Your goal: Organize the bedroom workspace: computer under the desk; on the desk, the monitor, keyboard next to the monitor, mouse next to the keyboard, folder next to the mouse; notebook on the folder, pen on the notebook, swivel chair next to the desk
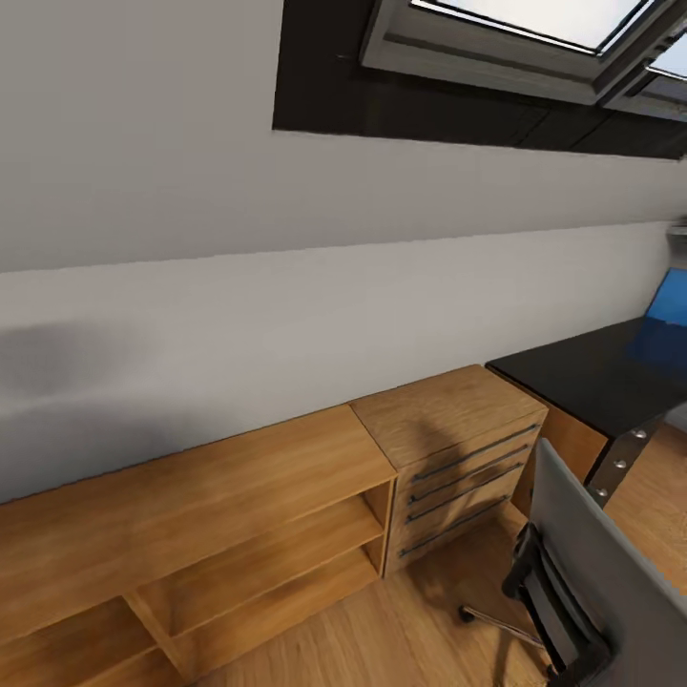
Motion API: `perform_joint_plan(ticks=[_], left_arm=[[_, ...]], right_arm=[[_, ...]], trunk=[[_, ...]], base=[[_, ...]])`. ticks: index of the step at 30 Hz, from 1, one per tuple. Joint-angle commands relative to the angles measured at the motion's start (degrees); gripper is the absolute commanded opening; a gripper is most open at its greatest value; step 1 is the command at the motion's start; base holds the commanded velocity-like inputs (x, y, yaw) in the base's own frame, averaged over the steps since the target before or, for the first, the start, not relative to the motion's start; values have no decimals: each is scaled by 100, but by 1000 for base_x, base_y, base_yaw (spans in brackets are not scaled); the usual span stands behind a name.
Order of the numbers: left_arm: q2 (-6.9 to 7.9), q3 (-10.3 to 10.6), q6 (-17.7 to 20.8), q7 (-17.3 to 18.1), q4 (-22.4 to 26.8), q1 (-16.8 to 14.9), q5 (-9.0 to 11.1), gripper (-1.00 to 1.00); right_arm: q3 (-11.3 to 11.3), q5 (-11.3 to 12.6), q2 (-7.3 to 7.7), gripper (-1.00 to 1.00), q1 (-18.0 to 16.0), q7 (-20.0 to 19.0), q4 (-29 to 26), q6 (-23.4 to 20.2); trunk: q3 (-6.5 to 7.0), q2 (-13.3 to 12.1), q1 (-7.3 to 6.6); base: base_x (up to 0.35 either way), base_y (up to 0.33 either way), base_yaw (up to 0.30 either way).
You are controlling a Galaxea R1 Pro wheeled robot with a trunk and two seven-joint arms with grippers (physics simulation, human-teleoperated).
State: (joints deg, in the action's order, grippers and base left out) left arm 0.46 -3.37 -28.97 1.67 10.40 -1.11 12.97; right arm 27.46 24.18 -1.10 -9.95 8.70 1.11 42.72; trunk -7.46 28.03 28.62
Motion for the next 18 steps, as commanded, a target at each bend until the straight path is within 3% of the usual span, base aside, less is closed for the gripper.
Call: perform_joint_plan(ticks=[1, 10, 18], left_arm=[[-2, -32, -13, 18, -3, -3, -6, 100], [-2, -32, -13, 18, -3, -3, -6, 100], [-1, -32, -13, 18, -3, -3, -6, 100]], right_arm=[[49, 17, -4, 100, -7, 35, 12, 17], [49, 17, -4, 100, -7, 35, 12, 17], [49, 17, -4, 100, -7, 35, 12, 17]], trunk=[[-7, 10, 2], [23, 10, 2], [51, 10, 2]], base=[[-36, 279, -257], [-44, 267, -256], [-9, 85, -257]])
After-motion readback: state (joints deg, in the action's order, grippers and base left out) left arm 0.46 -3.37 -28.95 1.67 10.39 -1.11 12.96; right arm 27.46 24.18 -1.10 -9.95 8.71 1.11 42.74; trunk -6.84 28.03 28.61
